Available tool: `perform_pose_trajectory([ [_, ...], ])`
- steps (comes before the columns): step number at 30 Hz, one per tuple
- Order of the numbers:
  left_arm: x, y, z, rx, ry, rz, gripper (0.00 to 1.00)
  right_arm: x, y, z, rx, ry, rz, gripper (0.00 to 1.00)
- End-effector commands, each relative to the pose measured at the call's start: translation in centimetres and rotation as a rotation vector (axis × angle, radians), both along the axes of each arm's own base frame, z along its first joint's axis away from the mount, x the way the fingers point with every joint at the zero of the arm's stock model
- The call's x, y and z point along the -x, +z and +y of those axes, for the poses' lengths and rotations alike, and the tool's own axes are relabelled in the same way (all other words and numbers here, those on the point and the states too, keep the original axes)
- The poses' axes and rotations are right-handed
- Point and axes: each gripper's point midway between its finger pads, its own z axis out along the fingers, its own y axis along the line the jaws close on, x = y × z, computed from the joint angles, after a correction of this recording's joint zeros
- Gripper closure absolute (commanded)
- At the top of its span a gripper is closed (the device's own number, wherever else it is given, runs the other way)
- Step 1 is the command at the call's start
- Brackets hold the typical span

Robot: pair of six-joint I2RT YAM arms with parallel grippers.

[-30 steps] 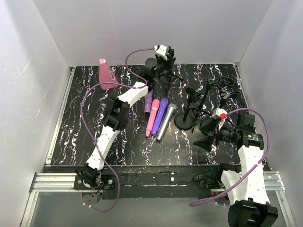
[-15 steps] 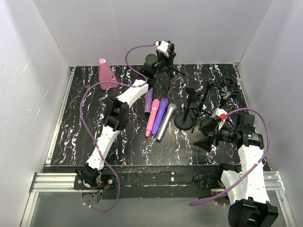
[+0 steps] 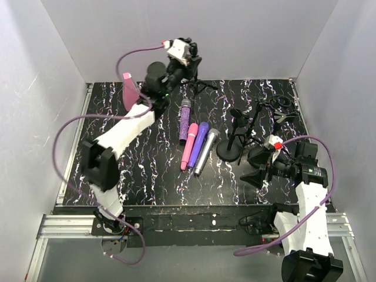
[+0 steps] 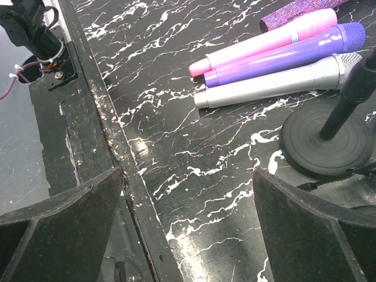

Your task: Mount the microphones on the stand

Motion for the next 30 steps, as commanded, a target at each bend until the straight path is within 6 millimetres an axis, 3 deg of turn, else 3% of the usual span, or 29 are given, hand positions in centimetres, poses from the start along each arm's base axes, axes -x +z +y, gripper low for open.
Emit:
perform_pose_trajectory([
  [1, 7.9, 6.3, 6.7, 0.037, 0.083, -0.064, 1.0, 0.0, 0.5, 0.1, -0.022, 0.007, -0.021, 0.02],
  [5, 12.8, 4.2, 12.8, -0.019, 0.222, 0.004, 1.0, 0.0, 0.6, 0.1, -0.029, 0.005, -0.022, 0.02],
  [11, 18.9, -0.4, 18.7, -0.011, 0.33, 0.087, 1.0, -0.1, 0.4, 0.0, -0.031, -0.002, -0.016, 0.02],
  [12, 20.1, -0.4, 19.5, 0.001, 0.338, 0.075, 1.0, -0.1, 0.4, 0.0, -0.033, -0.003, -0.016, 0.02],
  [14, 21.1, -2.8, 20.3, 0.012, 0.345, 0.115, 1.0, -0.1, 0.3, 0.0, -0.034, -0.004, -0.018, 0.02],
  [19, 22.6, -5.7, 21.4, -0.005, 0.358, 0.147, 1.0, -0.1, 0.3, -0.1, -0.037, -0.008, -0.014, 0.02],
  [30, 23.3, -9.1, 21.8, -0.015, 0.356, 0.12, 1.0, -0.3, 0.1, -0.3, -0.035, -0.021, -0.015, 0.02],
])
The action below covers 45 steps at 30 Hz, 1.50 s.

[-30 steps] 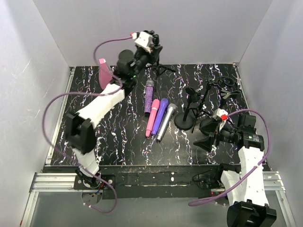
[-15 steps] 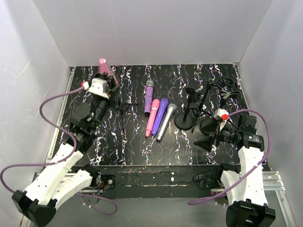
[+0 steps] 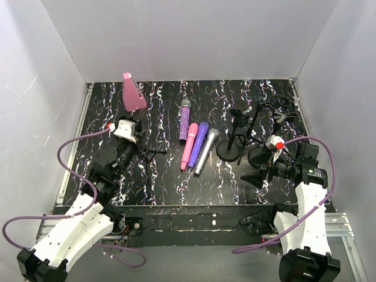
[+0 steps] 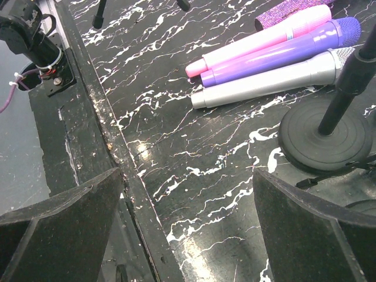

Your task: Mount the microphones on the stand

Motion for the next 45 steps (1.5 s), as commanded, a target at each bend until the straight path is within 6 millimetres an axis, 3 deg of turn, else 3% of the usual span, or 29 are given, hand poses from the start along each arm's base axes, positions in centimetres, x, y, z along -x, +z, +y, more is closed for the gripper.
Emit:
perform_pose_trajectory([
  [1, -0.1, 2.5, 0.3, 0.045, 0.011, -0.109, 1.0, -0.1, 0.4, 0.1, -0.016, 0.006, -0.03, 0.02],
  [16, -1.0, 0.3, -0.1, 0.014, 0.02, -0.085, 1.0, -0.1, 0.4, 0.0, -0.015, 0.003, -0.033, 0.02],
  [34, 0.0, -1.2, 0.2, 0.053, 0.017, -0.028, 0.98, -0.1, 0.3, 0.0, -0.016, 0.003, -0.032, 0.02],
  [42, 0.1, -1.2, 0.2, 0.061, 0.013, -0.022, 0.91, -0.1, 0.3, 0.0, -0.017, 0.004, -0.032, 0.02],
  [45, 0.2, -1.2, 0.2, 0.064, 0.012, -0.016, 0.81, 0.0, 0.4, 0.1, -0.019, 0.006, -0.036, 0.02],
])
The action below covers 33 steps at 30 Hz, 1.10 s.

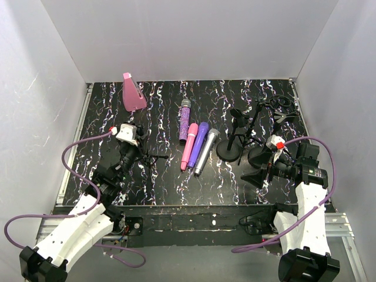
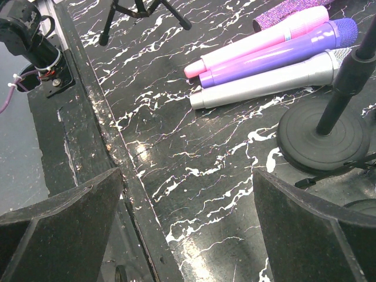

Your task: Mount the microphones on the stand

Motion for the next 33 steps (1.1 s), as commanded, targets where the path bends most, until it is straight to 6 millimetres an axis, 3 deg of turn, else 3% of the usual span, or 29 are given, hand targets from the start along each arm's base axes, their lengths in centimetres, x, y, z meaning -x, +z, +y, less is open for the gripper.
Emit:
perform_pose_trajectory([
  [1, 0.3, 2.2, 0.3, 0.048, 0.007, -0.053, 0.78, 0.0, 0.3, 0.1, -0.015, 0.013, -0.03, 0.02],
  [13, 1.4, 2.4, 0.8, 0.064, 0.009, -0.021, 0.39, 0.1, 0.4, 0.2, -0.019, 0.015, -0.034, 0.02],
  [21, 3.3, 2.7, 3.0, 0.107, 0.09, 0.105, 0.12, 0.2, 0.4, 0.2, -0.017, 0.015, -0.037, 0.02],
  [22, 3.7, 2.5, 3.3, 0.116, 0.105, 0.131, 0.04, 0.2, 0.4, 0.2, -0.017, 0.015, -0.037, 0.02],
  [27, 5.8, 3.1, 4.9, 0.208, 0.176, 0.24, 0.02, 0.2, 0.5, 0.2, -0.016, 0.015, -0.041, 0.02],
  [30, 7.2, 4.4, 5.6, 0.239, 0.192, 0.291, 0.02, 0.2, 0.5, 0.2, -0.016, 0.017, -0.043, 0.02],
  [33, 8.6, 7.5, 5.3, 0.256, 0.141, 0.289, 0.02, 0.3, 0.5, 0.2, -0.019, 0.018, -0.042, 0.02],
])
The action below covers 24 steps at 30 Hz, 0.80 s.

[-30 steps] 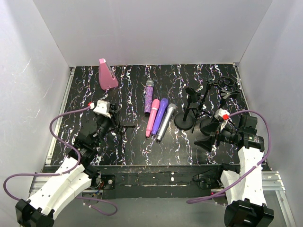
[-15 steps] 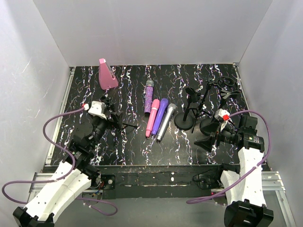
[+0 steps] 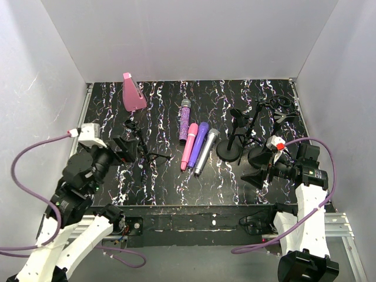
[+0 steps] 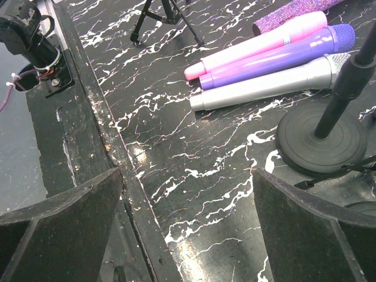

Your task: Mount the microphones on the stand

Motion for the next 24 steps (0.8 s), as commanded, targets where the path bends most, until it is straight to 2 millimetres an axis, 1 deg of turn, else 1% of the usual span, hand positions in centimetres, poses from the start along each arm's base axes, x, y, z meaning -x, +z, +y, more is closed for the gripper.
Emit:
perform_pose_trajectory([
  [1, 2.4, 2.4, 0.3, 0.038, -0.028, 0.074, 0.02, 0.1, 0.4, 0.2, -0.019, 0.017, -0.029, 0.02],
  [3, 2.7, 3.6, -0.8, 0.055, -0.087, 0.095, 0.02, 0.2, 0.4, 0.2, -0.019, 0.017, -0.029, 0.02],
  [6, 2.4, 5.2, -2.9, 0.076, -0.17, 0.13, 0.02, 0.1, 0.4, 0.2, -0.018, 0.017, -0.03, 0.02],
  [10, 1.1, 6.0, -5.6, 0.043, -0.266, 0.21, 0.02, 0.1, 0.4, 0.2, -0.016, 0.015, -0.03, 0.02],
  [12, 0.4, 7.1, -7.4, 0.03, -0.341, 0.241, 0.02, 0.2, 0.4, 0.2, -0.015, 0.015, -0.033, 0.02],
  [13, -0.1, 7.0, -8.3, 0.029, -0.368, 0.265, 0.02, 0.2, 0.4, 0.2, -0.016, 0.016, -0.033, 0.02],
  [15, -1.4, 5.6, -10.1, 0.002, -0.425, 0.331, 0.02, 0.1, 0.3, 0.1, -0.013, 0.014, -0.031, 0.02],
  [17, -2.8, 3.7, -11.1, -0.032, -0.43, 0.386, 0.02, 0.1, 0.3, 0.1, -0.008, 0.011, -0.033, 0.02],
  [20, -4.9, 1.0, -12.3, -0.091, -0.41, 0.439, 0.02, 0.0, 0.2, 0.1, -0.008, 0.01, -0.029, 0.02],
  [21, -5.4, 0.2, -12.8, -0.109, -0.405, 0.455, 0.03, 0.0, 0.3, 0.1, -0.007, 0.01, -0.031, 0.02],
  [22, -5.8, -0.9, -13.8, -0.137, -0.407, 0.476, 0.03, 0.0, 0.2, 0.1, -0.009, 0.01, -0.026, 0.02],
  [24, -7.0, -2.5, -14.9, -0.201, -0.369, 0.494, 0.03, 0.0, 0.2, 0.1, -0.01, 0.011, -0.025, 0.02],
])
